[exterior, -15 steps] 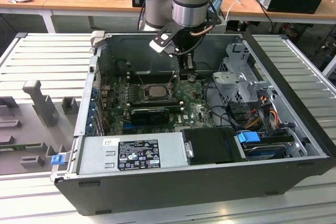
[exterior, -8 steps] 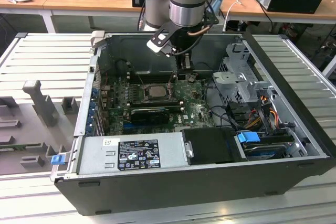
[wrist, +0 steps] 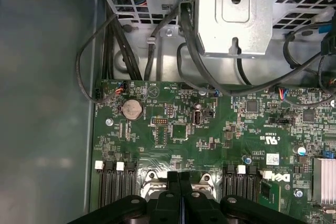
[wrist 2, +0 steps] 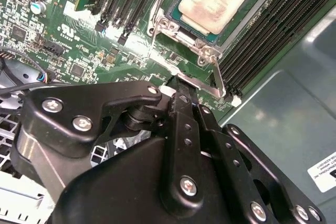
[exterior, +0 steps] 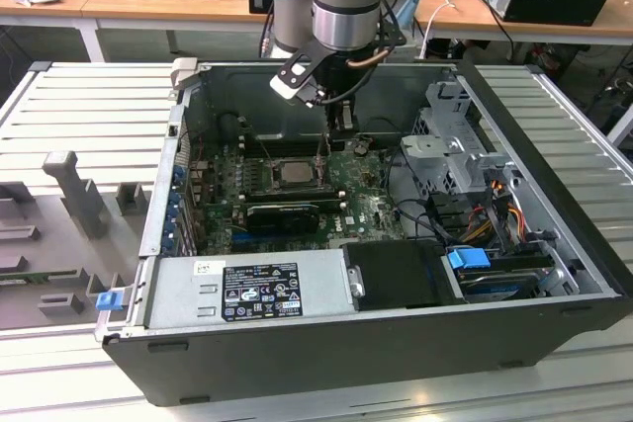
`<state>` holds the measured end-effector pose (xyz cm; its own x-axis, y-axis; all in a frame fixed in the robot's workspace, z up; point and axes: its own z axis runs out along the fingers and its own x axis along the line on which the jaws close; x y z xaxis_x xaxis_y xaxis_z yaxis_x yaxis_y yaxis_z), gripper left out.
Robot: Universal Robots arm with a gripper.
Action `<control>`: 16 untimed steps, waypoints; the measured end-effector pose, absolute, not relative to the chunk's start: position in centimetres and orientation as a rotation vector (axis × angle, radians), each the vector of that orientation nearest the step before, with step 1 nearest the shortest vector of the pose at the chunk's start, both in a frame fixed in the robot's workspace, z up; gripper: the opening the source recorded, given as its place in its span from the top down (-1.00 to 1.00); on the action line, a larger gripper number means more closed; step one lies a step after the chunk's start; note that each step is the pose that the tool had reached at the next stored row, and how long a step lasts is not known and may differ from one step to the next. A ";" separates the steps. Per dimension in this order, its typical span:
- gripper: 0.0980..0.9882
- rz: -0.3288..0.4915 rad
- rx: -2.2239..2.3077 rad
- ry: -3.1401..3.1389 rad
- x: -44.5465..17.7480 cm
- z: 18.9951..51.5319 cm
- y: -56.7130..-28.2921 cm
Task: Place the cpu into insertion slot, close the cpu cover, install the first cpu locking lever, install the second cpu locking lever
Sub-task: 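Close the cpu cover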
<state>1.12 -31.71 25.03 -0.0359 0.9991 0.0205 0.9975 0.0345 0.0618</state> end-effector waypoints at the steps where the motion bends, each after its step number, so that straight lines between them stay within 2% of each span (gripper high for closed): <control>1: 0.98 0.091 2.161 2.239 1.1 25.0 -31.7; 12: 0.98 0.092 2.161 2.239 -1.6 25.0 -31.7; 16: 0.98 0.092 2.132 2.268 -2.4 23.9 -31.7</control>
